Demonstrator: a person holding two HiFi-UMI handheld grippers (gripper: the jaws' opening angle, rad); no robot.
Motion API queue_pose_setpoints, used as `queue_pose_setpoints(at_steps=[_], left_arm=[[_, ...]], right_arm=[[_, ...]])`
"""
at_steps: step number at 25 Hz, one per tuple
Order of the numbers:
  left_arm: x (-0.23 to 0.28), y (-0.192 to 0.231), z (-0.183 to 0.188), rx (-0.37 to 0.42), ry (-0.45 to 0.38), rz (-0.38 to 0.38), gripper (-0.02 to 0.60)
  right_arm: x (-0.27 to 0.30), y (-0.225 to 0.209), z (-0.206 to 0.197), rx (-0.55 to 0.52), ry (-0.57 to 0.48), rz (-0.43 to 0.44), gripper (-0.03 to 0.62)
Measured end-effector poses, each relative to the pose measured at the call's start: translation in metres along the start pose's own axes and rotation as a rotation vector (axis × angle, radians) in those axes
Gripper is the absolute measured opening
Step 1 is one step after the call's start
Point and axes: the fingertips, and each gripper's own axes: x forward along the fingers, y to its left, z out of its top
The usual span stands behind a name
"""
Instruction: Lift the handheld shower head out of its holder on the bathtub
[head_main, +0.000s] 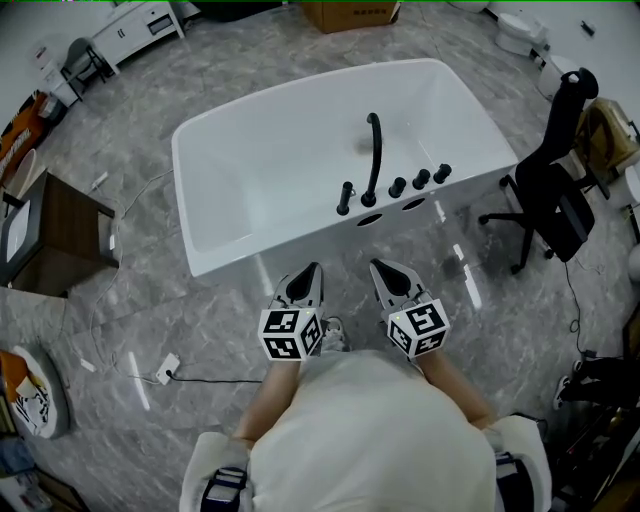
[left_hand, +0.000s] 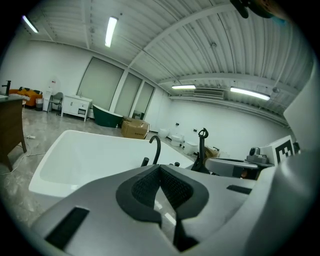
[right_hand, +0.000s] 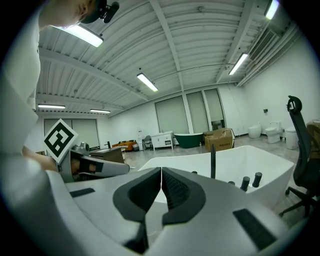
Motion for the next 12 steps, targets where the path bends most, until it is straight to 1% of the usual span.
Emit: queue_pose_setpoints(at_steps=[5,12], left_arm=[[0.019,0.028,0.001,-0.014,0.025,0.004,0.021],[0.039,0.056,-0.004,-0.048,0.066,0.004,0.020]], right_arm=[[0.044,-0.014,-0.006,0.005,0.028,-0.013,0.021],[0.097,-0.031,-0.034,0.000,0.122,-0.024,0.021]])
